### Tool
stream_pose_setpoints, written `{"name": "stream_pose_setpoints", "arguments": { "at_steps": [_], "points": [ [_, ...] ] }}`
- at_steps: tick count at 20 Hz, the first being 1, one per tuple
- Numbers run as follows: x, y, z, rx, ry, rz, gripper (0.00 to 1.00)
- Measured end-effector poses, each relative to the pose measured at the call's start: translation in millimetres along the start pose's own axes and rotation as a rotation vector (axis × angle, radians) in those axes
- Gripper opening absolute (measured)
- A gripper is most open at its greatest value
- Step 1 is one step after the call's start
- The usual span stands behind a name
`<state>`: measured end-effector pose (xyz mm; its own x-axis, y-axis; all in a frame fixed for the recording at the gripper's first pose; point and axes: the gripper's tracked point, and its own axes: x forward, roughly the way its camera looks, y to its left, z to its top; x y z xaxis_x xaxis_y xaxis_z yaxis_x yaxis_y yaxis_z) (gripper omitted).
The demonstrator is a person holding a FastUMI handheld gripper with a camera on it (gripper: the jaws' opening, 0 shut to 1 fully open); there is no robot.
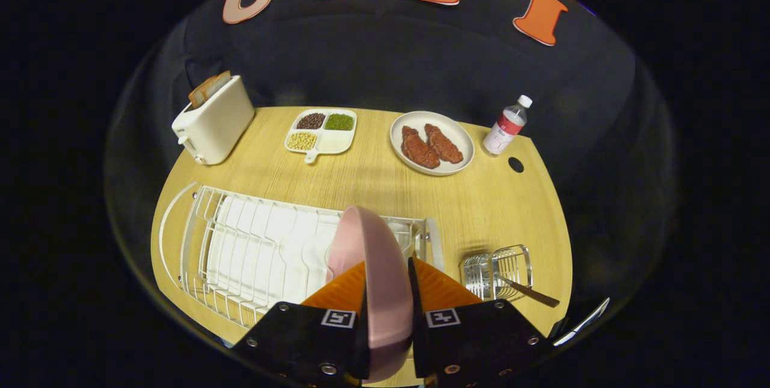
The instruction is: Take the plate from the dish rack, then take the spoon from the basket and place it into the plate.
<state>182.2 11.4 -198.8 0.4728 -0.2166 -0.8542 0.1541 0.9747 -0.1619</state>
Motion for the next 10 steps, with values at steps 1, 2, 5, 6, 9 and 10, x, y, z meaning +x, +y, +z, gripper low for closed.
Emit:
{"name": "stream_pose_setpoints", "arguments": {
  "at_steps": [1,2,5,6,9,10],
  "points": [
    [-6,-6,3,-0.003,-0.013,-0.009,0.28],
    [-15,-5,7,0.009,-0.024,0.012,0.28],
    [-38,-10,13,0.024,-0.082,0.043,0.28],
    [-47,-13,11,0.014,-0.096,0.046,0.28],
    [-73,-16,-3,-0.010,-0.138,0.089,0.28],
    [-82,-15,-10,-0.011,-0.145,0.116,0.28]
  ]
}}
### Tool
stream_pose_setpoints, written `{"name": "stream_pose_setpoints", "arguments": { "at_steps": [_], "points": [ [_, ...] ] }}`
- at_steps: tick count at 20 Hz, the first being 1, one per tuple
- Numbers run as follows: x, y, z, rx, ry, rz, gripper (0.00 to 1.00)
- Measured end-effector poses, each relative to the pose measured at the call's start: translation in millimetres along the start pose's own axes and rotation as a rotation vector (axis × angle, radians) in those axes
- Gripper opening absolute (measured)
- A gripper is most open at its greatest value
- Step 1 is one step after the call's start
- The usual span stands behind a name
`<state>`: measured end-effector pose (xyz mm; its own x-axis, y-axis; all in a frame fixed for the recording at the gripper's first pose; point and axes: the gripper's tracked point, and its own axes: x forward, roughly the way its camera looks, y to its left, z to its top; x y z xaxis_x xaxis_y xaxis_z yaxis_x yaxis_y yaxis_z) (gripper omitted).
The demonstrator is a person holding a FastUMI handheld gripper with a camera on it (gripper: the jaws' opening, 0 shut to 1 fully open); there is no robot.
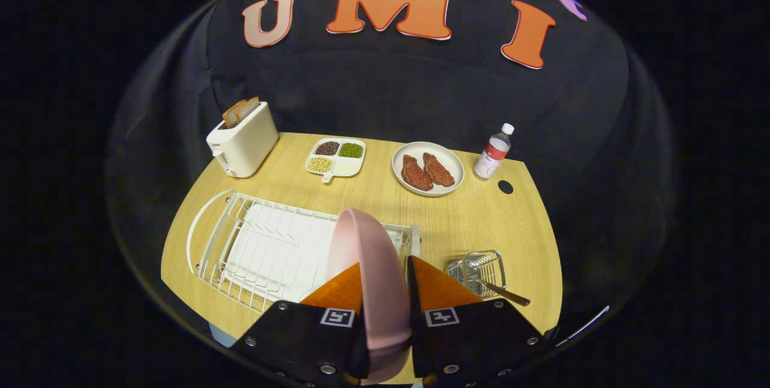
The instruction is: Take the plate from the dish rack, then take the spoon from the basket and place it into the plate.
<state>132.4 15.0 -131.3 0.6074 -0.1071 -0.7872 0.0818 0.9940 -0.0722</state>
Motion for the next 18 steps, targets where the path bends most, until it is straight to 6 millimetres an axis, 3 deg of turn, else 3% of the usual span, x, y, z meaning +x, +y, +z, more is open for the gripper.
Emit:
{"name": "stream_pose_setpoints", "arguments": {
  "at_steps": [4,8,12,18],
  "points": [
    [-35,15,-36,0.009,-0.015,0.118,0.28],
    [-49,24,-85,0.024,-0.010,0.202,0.28],
    [-42,30,-135,0.065,0.042,0.252,0.28],
    [-13,44,-191,0.216,0.115,0.345,0.28]
  ]
}}
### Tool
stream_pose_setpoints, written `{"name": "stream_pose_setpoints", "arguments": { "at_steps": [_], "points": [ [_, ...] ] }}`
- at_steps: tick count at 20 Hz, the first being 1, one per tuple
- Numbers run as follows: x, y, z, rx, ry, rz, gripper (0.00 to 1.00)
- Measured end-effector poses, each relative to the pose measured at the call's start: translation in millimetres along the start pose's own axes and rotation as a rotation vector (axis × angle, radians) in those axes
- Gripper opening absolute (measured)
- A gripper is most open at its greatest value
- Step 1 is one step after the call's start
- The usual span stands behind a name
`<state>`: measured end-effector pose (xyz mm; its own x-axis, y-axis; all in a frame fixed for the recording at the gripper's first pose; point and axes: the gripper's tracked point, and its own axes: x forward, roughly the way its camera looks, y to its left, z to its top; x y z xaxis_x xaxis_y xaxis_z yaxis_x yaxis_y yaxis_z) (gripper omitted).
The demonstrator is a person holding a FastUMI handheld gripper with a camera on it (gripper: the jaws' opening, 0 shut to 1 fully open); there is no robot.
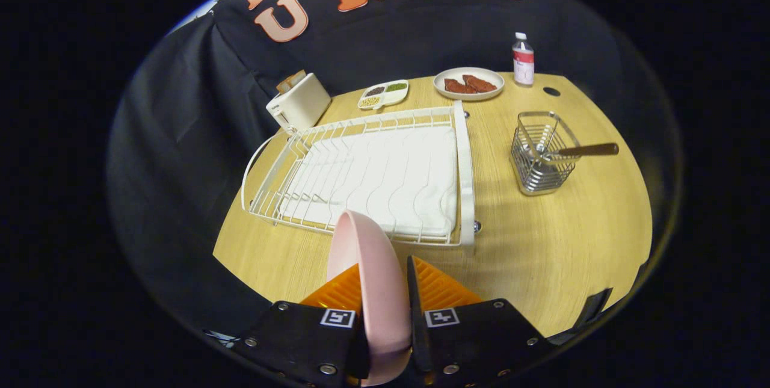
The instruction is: Take the plate from the dish rack, then take the spoon from the basket and place it into the plate.
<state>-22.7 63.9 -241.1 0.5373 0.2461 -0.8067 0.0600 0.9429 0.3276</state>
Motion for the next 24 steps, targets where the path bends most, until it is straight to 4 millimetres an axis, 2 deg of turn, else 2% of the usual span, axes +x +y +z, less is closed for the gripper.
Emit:
{"name": "stream_pose_setpoints", "arguments": {
  "at_steps": [4,8,13,15,16,18,22,24],
  "points": [
    [15,1,-20,0.009,0.016,0.036,0.28],
    [26,3,-25,-0.003,-0.001,0.048,0.28],
    [28,-14,-33,-0.022,0.000,0.039,0.28],
    [30,-29,-43,-0.055,0.006,-0.012,0.32],
    [32,-35,-45,-0.062,0.001,-0.035,0.39],
    [33,-39,-42,-0.081,-0.018,-0.049,0.45],
    [39,-49,-43,-0.110,-0.024,-0.088,0.52],
    [42,-68,-42,-0.166,-0.034,-0.177,0.55]
  ]
}}
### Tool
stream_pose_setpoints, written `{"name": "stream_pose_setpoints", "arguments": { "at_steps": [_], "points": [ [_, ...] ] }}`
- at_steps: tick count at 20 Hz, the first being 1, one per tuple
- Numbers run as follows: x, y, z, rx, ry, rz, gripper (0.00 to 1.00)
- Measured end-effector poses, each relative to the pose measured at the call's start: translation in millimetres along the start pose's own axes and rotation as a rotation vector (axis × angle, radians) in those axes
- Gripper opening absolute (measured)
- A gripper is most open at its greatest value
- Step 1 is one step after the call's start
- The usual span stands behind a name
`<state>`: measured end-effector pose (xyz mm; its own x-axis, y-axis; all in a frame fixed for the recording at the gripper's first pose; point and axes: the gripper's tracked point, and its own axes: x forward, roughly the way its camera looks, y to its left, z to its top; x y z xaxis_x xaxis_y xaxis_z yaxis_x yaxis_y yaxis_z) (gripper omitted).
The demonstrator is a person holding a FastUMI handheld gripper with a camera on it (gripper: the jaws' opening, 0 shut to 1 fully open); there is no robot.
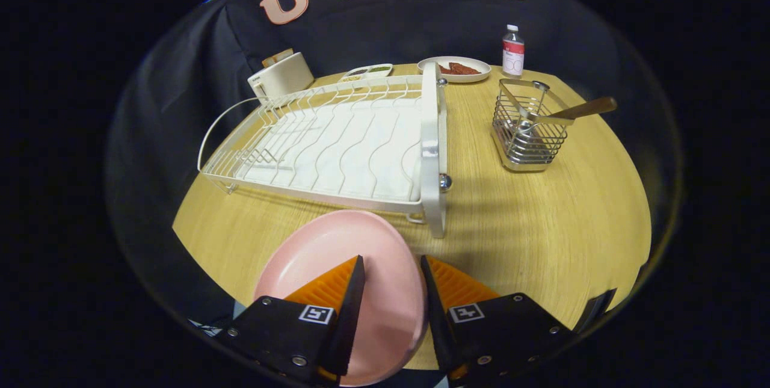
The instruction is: Take the plate from the dish rack, then take the spoon from the basket and place it into the plate.
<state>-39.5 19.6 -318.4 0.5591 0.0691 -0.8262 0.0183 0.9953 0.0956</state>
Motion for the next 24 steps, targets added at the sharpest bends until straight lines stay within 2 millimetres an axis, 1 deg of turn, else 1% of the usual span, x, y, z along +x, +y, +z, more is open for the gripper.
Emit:
{"name": "stream_pose_setpoints", "arguments": {
  "at_steps": [1,4,6,7,9,10,11,13,14,16,18,20,21,24],
  "points": [
    [2,-6,-1,-0.025,-0.006,-0.025,0.55],
    [1,-4,-2,-0.017,-0.006,-0.006,0.57],
    [-2,-16,-1,-0.041,-0.025,-0.048,0.57],
    [-5,-23,1,-0.066,-0.044,-0.070,0.58],
    [-15,-27,7,-0.099,-0.093,-0.079,0.59],
    [-22,-28,12,-0.109,-0.127,-0.075,0.60],
    [-27,-32,18,-0.114,-0.159,-0.083,0.60],
    [-37,-51,34,-0.133,-0.236,-0.132,0.65],
    [-42,-64,44,-0.138,-0.278,-0.166,0.75],
    [-49,-79,60,-0.117,-0.346,-0.190,0.85],
    [-54,-96,80,-0.095,-0.429,-0.219,0.88],
    [-52,-116,100,-0.082,-0.503,-0.258,0.88],
    [-50,-123,103,-0.072,-0.515,-0.272,0.87],
    [-41,-146,121,-0.011,-0.561,-0.318,0.70]
  ]
}}
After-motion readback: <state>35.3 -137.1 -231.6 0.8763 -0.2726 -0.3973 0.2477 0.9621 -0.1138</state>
